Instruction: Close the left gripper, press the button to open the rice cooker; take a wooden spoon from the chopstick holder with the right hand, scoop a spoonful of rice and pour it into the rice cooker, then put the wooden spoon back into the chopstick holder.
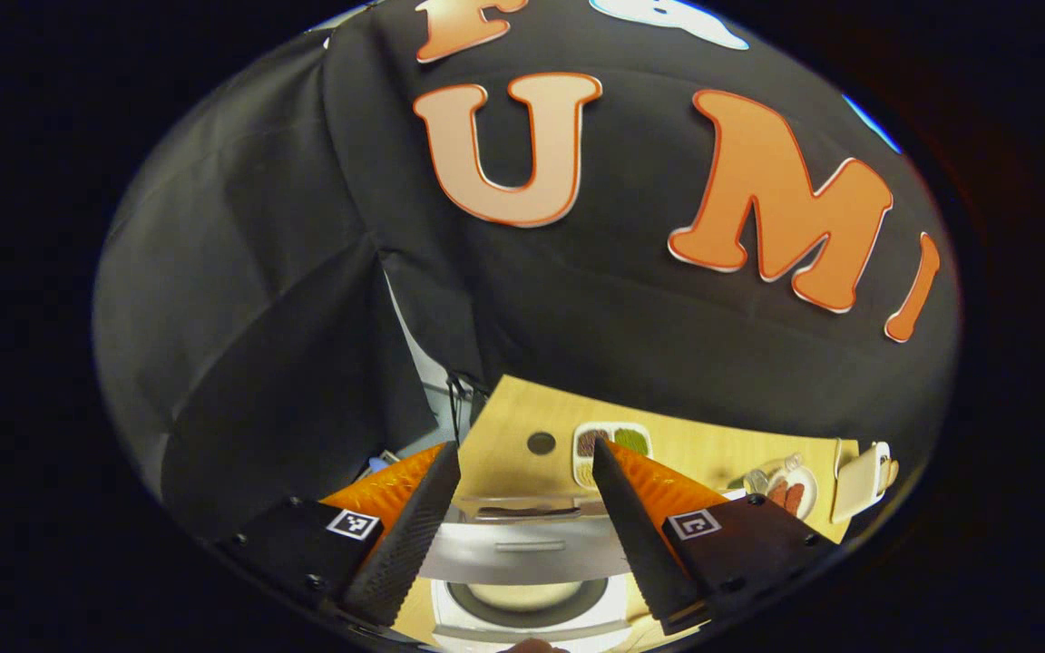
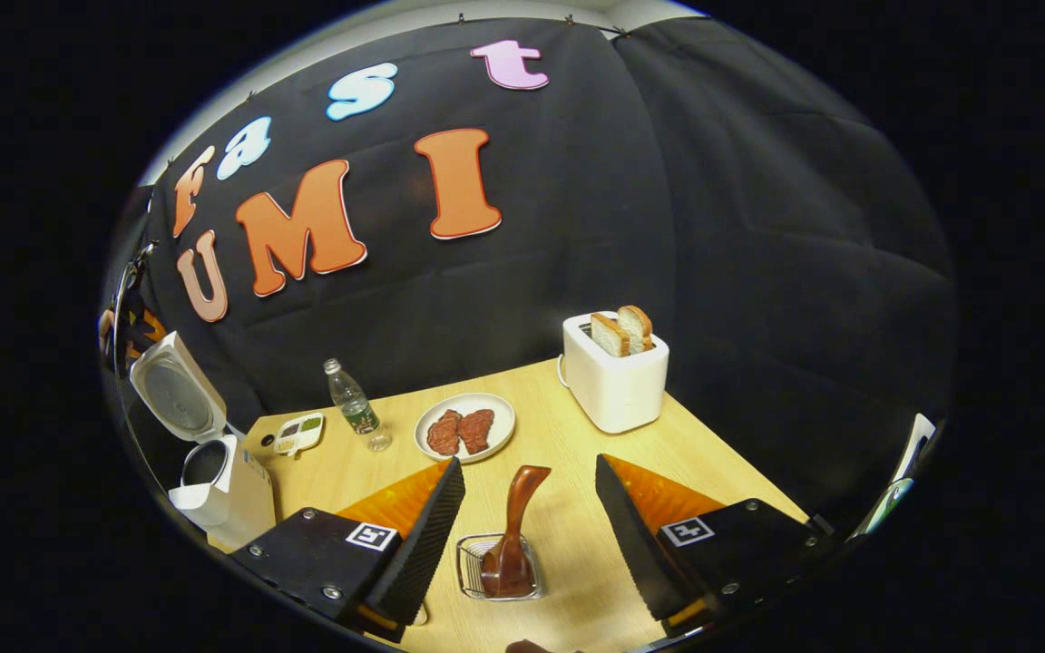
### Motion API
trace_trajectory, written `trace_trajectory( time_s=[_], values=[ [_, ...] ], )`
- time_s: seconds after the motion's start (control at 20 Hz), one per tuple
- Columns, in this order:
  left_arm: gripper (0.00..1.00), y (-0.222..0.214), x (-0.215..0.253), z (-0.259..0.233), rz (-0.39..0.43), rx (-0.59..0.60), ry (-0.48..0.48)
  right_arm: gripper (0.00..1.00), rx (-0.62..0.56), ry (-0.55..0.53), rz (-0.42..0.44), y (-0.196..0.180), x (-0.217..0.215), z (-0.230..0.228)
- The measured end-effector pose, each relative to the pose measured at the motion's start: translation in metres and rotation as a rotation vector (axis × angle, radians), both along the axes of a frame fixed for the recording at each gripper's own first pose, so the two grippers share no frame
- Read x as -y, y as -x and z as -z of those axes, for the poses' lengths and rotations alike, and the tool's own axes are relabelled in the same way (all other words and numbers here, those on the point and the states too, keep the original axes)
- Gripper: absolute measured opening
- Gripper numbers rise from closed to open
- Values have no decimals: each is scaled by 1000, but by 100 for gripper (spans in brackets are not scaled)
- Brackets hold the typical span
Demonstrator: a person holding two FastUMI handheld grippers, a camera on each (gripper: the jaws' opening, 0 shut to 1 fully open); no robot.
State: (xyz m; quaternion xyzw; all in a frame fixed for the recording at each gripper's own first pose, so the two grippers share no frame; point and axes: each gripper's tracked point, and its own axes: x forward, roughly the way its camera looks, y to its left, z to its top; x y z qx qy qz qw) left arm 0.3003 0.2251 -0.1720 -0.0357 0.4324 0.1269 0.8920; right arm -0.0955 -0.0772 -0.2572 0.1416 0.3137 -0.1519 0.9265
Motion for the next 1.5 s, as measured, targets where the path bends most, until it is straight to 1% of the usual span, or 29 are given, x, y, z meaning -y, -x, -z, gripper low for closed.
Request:
trace_trajectory(
  time_s=[0.1,0.15,0.25,0.4,0.55,0.6,0.65,0.7,0.75,0.8,0.85,0.95,1.05,1.15,1.2,1.3,1.4,1.5],
  values=[
    [100,42,8,21,-40,-143,5,90,10,-10,-33,-7,-10,-1],
    [100,59,18,36,-48,-184,28,90,15,-12,-49,-12,-14,-2],
    [100,87,25,62,-32,-238,21,90,21,-18,-87,-19,-23,-4],
    [99,135,37,99,-50,-358,57,90,27,-20,-143,-33,-36,-3],
    [100,169,44,145,-89,-451,99,90,38,-33,-185,-46,-50,-6],
    [100,177,44,156,-109,-479,113,90,38,-36,-200,-49,-54,-5],
    [100,179,43,156,-132,-481,121,90,40,-38,-215,-52,-59,-6],
    [100,173,40,158,-139,-434,106,90,40,-36,-227,-56,-63,-6],
    [100,180,43,161,-165,-458,116,90,45,-38,-244,-59,-69,-8],
    [100,178,43,157,-162,-422,100,90,47,-37,-257,-63,-73,-9],
    [100,180,45,157,-152,-425,96,90,52,-40,-275,-66,-79,-10],
    [100,179,43,153,-169,-378,85,90,58,-45,-310,-70,-92,-13],
    [100,180,45,157,-155,-323,57,90,63,-54,-350,-76,-108,-14],
    [100,178,46,154,-130,-238,23,90,72,-61,-388,-83,-124,-17],
    [100,176,39,147,-118,-188,3,90,85,-62,-404,-87,-131,-20],
    [100,179,46,143,-102,-100,5,90,119,-55,-427,-98,-144,-30],
    [100,181,53,122,-81,24,1,90,163,-36,-446,-110,-154,-44],
    [100,180,55,87,-48,160,-52,90,226,3,-454,-123,-163,-64]
  ],
)
